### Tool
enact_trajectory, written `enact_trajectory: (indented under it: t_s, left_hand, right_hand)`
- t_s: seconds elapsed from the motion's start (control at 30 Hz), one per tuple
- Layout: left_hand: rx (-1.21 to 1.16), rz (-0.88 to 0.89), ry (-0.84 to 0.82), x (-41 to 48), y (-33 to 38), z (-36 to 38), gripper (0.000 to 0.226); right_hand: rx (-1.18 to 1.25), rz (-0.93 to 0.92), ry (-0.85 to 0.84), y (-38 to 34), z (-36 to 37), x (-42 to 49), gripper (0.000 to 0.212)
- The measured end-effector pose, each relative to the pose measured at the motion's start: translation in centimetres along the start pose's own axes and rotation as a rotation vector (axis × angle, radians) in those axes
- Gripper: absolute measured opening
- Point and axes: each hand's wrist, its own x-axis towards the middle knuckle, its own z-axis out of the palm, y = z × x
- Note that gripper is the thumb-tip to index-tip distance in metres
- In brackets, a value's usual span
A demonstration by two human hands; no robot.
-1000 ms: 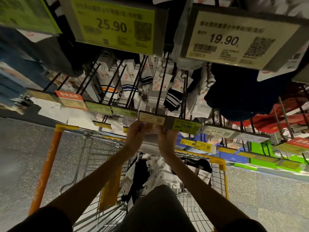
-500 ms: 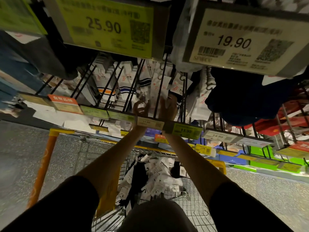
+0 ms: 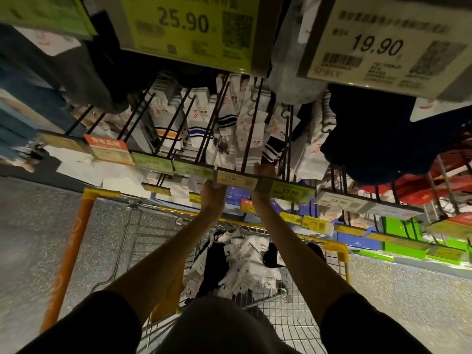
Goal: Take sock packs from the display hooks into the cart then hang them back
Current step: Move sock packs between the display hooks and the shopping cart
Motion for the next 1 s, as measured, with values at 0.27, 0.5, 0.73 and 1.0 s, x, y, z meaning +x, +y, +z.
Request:
enact_trajectory:
  t_s: [0.27, 0.5, 0.73, 1.0]
  left_hand:
    - [-0.002, -0.075, -0.149, -4.7, -2.4, -1.5, 0.014]
    - [0.090, -0.157, -0.253, -8.9, -6.9, -3.1, 0.016]
    - [0.051, -0.241, -0.342, -12.4, -11.3, -4.7, 0.020]
    - [0.183, -0.400, -0.424, -16.0, -19.7, -5.4, 0.020]
  right_hand:
    - [-0.109, -0.371, 0.262, 5.4, -0.2, -1.9, 0.027]
    - [-0.407, -0.245, 0.076, 13.9, -0.6, -4.1, 0.022]
    - [-0.312, -0.103, -0.057, 22.6, -1.6, -7.7, 0.006]
    - [-0.448, -0.053, -0.051, 31.5, -4.6, -8.8, 0.008]
